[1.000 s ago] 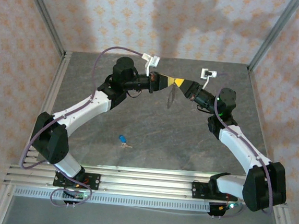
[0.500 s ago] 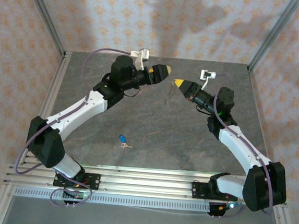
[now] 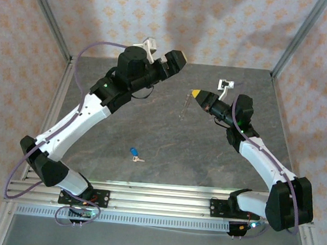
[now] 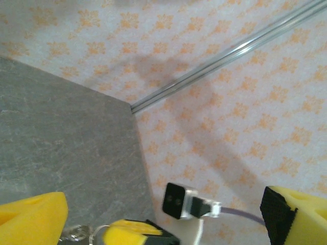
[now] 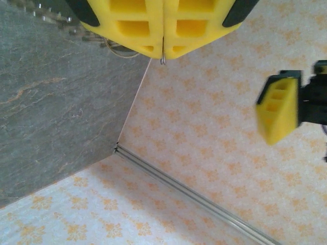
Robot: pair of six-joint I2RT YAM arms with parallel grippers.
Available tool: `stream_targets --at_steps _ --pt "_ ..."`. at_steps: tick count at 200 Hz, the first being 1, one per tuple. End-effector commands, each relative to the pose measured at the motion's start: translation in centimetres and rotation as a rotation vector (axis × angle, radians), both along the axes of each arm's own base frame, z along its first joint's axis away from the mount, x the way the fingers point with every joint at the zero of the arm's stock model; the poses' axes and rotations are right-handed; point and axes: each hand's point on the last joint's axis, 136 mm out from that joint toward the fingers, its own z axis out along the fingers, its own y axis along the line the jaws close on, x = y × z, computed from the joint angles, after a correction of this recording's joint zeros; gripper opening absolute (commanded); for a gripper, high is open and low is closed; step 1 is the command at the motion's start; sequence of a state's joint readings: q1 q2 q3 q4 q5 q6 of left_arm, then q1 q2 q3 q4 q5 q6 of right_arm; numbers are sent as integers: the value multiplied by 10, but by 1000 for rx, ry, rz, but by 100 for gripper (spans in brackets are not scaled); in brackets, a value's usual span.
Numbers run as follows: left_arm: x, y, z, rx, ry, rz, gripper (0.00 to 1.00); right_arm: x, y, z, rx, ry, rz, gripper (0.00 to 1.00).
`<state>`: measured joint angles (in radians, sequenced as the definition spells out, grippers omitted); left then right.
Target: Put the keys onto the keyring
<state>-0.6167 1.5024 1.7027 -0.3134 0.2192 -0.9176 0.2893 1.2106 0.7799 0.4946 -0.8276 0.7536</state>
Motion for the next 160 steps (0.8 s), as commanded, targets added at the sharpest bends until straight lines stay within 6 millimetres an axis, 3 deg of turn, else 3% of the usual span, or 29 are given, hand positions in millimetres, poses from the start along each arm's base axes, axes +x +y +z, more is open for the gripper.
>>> stream_targets --at_steps 1,54,59,121,160 --pt "0 4 -10 21 105 76 99 -2 -2 16 5 -68 -19 0" --pt "-10 7 0 -16 188 171 100 0 -5 6 7 -38 -41 0" --pt "-12 8 1 -18 197 181 100 -5 -7 15 20 -61 -43 0" --pt "-41 20 16 -17 241 266 100 -11 -10 41 92 -96 -49 0" --pt "-44 23 15 -27 231 271 100 -13 -9 53 113 -117 -39 0"
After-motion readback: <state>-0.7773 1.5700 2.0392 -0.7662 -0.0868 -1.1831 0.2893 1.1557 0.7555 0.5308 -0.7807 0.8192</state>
